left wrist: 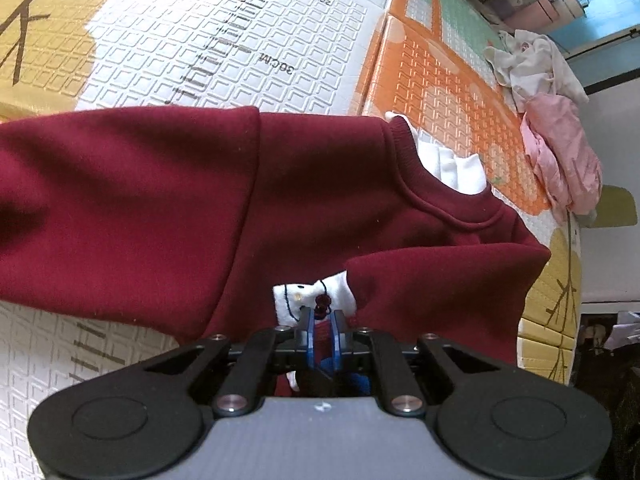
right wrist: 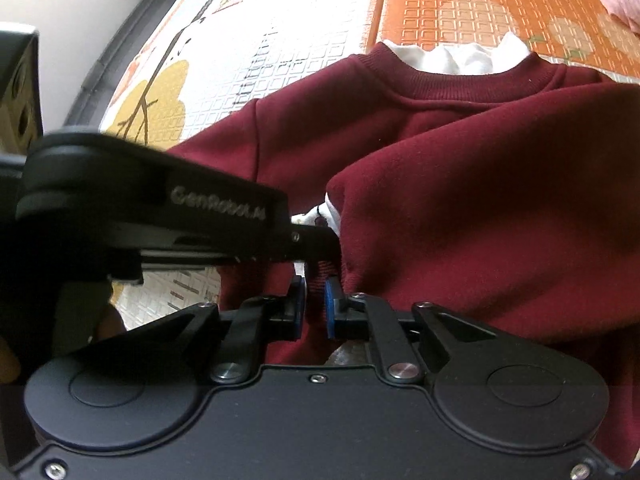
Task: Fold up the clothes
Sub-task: 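Open the left gripper and release the cuff onto the sweatshirt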
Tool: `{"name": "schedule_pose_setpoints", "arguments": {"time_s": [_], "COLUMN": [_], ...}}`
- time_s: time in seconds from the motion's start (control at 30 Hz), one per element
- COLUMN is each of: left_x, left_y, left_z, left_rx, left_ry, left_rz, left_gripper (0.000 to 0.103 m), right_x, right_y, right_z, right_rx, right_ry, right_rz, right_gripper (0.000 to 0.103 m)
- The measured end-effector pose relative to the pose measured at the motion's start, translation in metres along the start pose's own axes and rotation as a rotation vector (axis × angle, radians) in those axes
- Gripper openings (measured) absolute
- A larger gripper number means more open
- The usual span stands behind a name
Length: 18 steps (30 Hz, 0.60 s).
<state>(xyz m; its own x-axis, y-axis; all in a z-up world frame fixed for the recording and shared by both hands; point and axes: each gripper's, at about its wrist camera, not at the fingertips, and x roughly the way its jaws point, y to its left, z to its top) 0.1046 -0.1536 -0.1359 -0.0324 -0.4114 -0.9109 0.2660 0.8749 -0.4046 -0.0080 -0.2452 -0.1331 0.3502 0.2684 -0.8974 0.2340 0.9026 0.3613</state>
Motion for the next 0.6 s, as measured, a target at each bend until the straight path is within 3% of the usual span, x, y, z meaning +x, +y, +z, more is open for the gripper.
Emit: {"name": "schedule_pose_setpoints", "arguments": {"time_s": [0.27,0.4,0.6], "left_x": [0.004,-0.003,-0.028], "left_y": [0.001,0.000,-0.003], "left_z": [0.007,0.009,0.011], "left_rx": [0.000,0.005,0.009], "left_ry": [0.004,-0.016,-0.066], "left_rz": [0.004,0.009,-0.034], "left_gripper": [0.010,0.010,0.011], "right_x": [0.001,-0.003,-0.044], "right_y": [0.011,0.002,0.000], "right_z": [-0.010,-0.011,-0.006], "right_rx": [-0.061,-0.001,-0.015], "right_ry": [0.030,0.076,-0.023], "right_rz": [-0.010,0.037,0.066], "right_gripper": [0.009,0.009,0.009]}}
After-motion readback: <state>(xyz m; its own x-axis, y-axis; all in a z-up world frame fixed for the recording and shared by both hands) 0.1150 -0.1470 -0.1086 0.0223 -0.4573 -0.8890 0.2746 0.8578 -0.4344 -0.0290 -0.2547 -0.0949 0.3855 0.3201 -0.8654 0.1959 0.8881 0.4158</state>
